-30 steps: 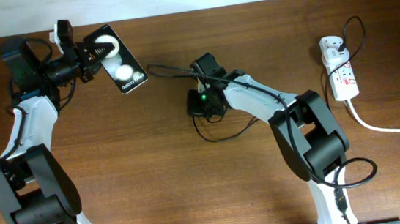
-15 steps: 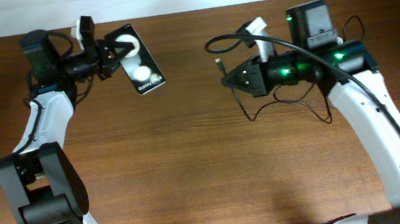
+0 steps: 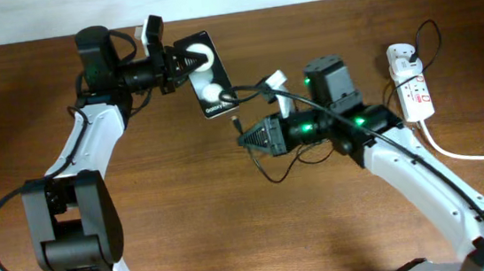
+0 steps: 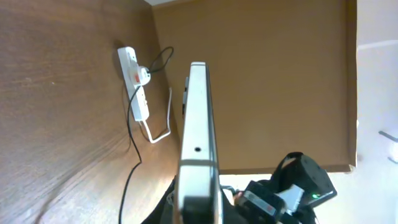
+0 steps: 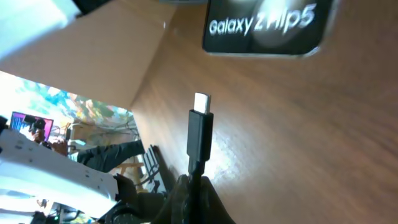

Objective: Plug charger to phone and switch on socket
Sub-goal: 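Push the USB-C plug into the phone's bottom port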

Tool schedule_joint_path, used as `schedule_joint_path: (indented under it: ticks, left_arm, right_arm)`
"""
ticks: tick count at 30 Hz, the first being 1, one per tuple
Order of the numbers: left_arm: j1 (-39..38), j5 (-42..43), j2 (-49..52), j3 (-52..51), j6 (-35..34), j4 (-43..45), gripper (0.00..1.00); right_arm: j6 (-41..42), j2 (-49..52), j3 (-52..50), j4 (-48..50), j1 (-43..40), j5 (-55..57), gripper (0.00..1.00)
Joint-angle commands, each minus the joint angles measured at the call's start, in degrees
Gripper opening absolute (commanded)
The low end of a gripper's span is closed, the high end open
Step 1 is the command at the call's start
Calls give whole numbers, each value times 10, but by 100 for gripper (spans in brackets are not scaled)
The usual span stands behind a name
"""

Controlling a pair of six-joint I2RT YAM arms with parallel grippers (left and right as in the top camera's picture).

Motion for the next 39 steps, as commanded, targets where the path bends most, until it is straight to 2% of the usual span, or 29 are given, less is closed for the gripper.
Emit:
schedule_joint_path:
  ticks: [1, 7, 14, 30, 39]
  left_arm:
    - [-4, 42, -2, 5, -6, 9, 0]
    - [-4, 42, -2, 5, -6, 10, 0]
    - [-4, 42, -2, 5, -12, 10, 0]
    - [-5, -5, -2, 5, -14, 32, 0]
    - [-10, 5, -2, 5, -14, 32, 0]
  right_arm:
    - [52, 19, -5, 14, 0, 20, 4]
    - [69, 32, -6, 53, 23, 28, 4]
    - [96, 32, -6, 50, 23, 34, 4]
    - [77, 32, -6, 35, 23, 27, 4]
    - [63, 32, -6, 57, 23, 25, 4]
